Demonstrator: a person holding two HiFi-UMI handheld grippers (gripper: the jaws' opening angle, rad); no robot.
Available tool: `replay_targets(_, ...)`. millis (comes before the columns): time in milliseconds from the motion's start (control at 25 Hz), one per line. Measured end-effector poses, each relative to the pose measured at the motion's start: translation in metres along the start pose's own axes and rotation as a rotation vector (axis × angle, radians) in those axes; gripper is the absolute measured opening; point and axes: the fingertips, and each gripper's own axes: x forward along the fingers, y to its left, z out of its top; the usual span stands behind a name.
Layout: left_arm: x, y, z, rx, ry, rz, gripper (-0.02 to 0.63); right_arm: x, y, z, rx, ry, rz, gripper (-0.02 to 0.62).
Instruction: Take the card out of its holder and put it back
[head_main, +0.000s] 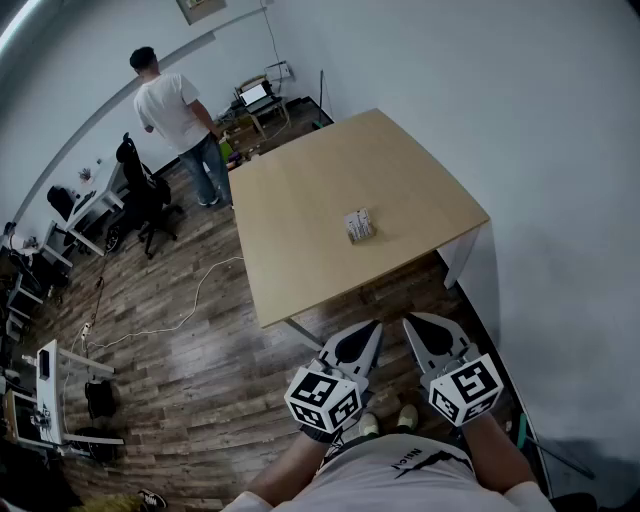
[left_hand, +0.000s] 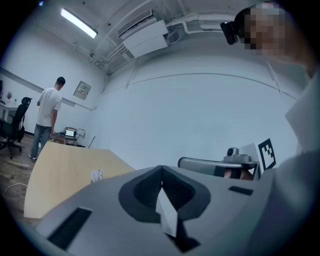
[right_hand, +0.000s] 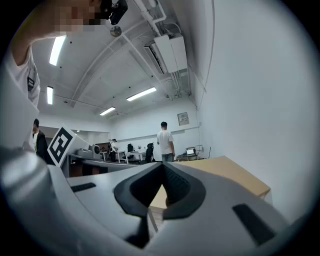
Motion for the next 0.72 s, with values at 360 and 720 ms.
replay_targets(360,0.006,-0.011,-0.002,-0.008,0.012,-0.001,0.014,-0.011,-0.006,0.001,0.039,-0.005,0.010,0.012)
replay_targets(720,0.001,0.007,-0.007,-0.003,0.036,0.041,0.014,-0.025,-0.024,0.000,0.052,-0.017,-0.016,0.012)
